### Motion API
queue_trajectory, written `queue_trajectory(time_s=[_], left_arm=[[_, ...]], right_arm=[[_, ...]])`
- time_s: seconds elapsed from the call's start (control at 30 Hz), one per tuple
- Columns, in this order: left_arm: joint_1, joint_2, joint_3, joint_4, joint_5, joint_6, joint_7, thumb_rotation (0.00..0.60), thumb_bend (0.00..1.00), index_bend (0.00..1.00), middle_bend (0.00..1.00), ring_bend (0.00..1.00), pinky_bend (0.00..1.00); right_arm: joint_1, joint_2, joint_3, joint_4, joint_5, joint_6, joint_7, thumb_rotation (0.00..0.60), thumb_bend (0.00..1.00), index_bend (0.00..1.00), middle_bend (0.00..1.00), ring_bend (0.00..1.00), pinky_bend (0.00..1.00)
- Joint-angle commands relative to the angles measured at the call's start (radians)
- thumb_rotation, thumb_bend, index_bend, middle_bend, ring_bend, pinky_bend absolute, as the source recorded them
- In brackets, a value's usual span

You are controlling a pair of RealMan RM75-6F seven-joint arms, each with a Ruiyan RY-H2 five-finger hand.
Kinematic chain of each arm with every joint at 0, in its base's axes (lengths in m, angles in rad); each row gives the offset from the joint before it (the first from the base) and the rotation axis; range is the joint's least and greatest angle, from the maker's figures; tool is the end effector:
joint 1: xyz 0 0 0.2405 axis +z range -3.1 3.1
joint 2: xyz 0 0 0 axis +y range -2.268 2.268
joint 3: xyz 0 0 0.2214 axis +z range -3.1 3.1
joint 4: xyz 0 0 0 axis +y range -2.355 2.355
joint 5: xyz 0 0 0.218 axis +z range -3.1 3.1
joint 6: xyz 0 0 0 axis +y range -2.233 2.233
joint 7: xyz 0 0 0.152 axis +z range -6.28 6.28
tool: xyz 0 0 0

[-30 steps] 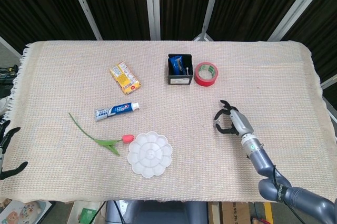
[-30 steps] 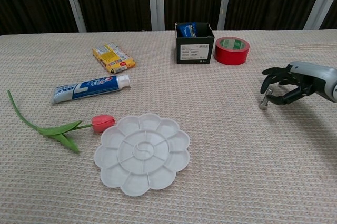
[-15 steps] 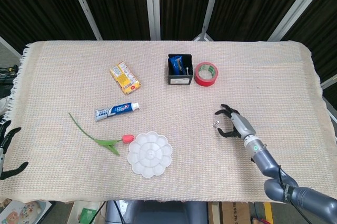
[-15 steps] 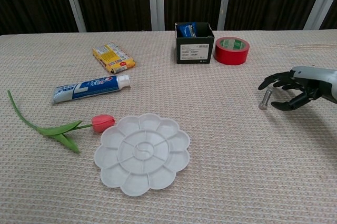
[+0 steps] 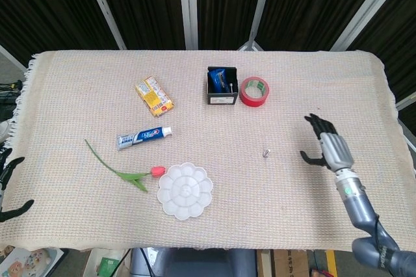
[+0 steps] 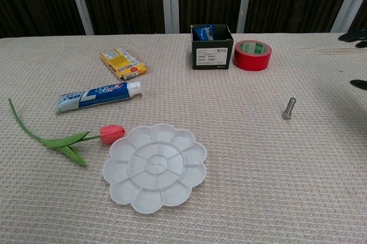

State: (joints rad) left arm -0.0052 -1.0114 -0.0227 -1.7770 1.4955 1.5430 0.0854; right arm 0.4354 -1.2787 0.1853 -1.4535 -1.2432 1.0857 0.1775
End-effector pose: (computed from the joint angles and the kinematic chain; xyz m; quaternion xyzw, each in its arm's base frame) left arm -0.2726 0.1579 0.1564 -0.5784 -0.3948 -0.3644 0.6138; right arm -0.2504 -0.3118 0.0836 0.5819 -0.4911 0.4269 0.4878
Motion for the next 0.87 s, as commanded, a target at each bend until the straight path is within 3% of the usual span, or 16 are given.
queue_trajectory(time_s=[0.03,0.17,0.33,0.5,0.87], left_arm=[[0.001,0.001,0.001,-0.001,0.002,0.003,-0.002,0.600,0.25,0.17,0.00,0.00,0.00],[0.003,0.001,0.004,-0.002,0.008,0.005,-0.003,0.600,0.25,0.17,0.00,0.00,0.00],[0.004,0.002,0.007,-0.003,0.017,0.007,-0.008,0.600,0.25,0.17,0.00,0.00,0.00],[0.009,0.012,0.008,0.000,0.023,0.016,-0.033,0.600,0.25,0.17,0.00,0.00,0.00],[0.011,0.024,0.009,0.013,0.035,0.022,-0.078,0.600,0.25,0.17,0.00,0.00,0.00]], right_arm=[[-0.192,0.136,-0.059,-0.177,-0.068,0.318,-0.218,0.600,0.33,0.08,0.00,0.00,0.00],[-0.296,0.160,-0.135,-0.225,-0.185,0.480,-0.275,0.600,0.33,0.08,0.00,0.00,0.00],[-0.351,0.146,-0.213,-0.239,-0.317,0.548,-0.322,0.600,0.28,0.05,0.00,0.00,0.00],[-0.366,0.127,-0.243,-0.257,-0.402,0.565,-0.460,0.600,0.28,0.05,0.00,0.00,0.00],[-0.369,0.121,-0.230,-0.269,-0.399,0.530,-0.497,0.600,0.28,0.05,0.00,0.00,0.00]])
